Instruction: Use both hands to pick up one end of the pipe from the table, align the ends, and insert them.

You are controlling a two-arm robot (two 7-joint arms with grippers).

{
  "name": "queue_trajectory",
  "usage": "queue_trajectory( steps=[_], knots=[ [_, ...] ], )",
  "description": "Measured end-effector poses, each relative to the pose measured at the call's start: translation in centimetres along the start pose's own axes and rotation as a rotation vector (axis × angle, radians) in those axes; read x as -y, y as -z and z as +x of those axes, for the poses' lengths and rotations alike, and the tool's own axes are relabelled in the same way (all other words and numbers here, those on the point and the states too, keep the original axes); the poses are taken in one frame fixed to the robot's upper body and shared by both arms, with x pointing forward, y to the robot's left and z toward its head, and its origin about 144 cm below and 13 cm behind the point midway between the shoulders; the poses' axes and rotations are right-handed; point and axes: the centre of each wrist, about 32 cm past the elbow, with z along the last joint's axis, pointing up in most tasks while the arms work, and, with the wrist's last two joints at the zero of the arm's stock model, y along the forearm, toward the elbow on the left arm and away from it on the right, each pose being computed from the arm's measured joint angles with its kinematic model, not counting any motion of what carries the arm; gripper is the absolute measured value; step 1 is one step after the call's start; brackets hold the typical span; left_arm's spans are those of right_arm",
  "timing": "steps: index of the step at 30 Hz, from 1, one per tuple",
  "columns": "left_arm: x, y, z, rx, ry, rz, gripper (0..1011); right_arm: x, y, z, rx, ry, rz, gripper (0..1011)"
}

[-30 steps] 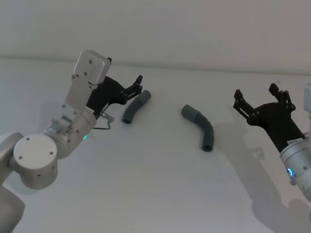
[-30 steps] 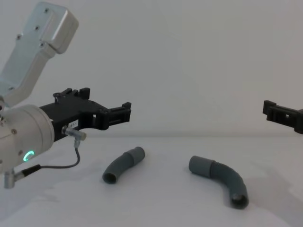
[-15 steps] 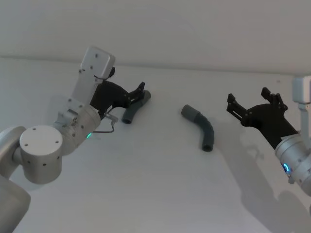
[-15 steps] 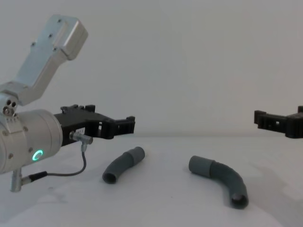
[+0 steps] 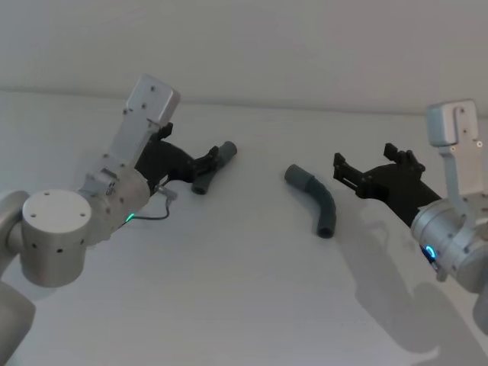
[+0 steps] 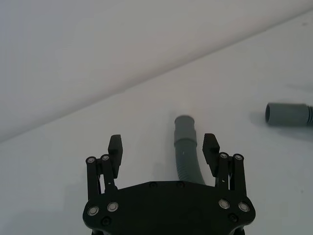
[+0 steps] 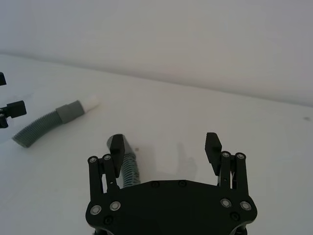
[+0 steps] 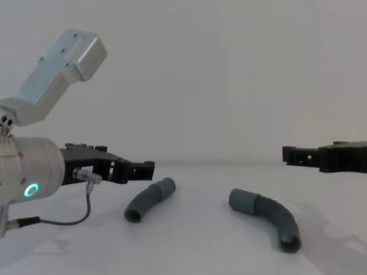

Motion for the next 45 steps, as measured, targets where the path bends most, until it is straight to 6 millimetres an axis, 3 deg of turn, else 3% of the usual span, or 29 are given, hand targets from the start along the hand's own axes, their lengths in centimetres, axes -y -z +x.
queue_trajectory(
  steps=[18,45],
  knots=[
    [-1.2,0.0,0.7,0.005,0.040,0.065,1000,-1.4,-0.8,-1.2,-0.043,-0.053,-0.115,1004],
    [3.1,0.1,1.8,-0.020,0.133,0.110,1000,-1.7,-1.1,-2.1,-0.057,-0.094,-0.185,1004]
  ],
)
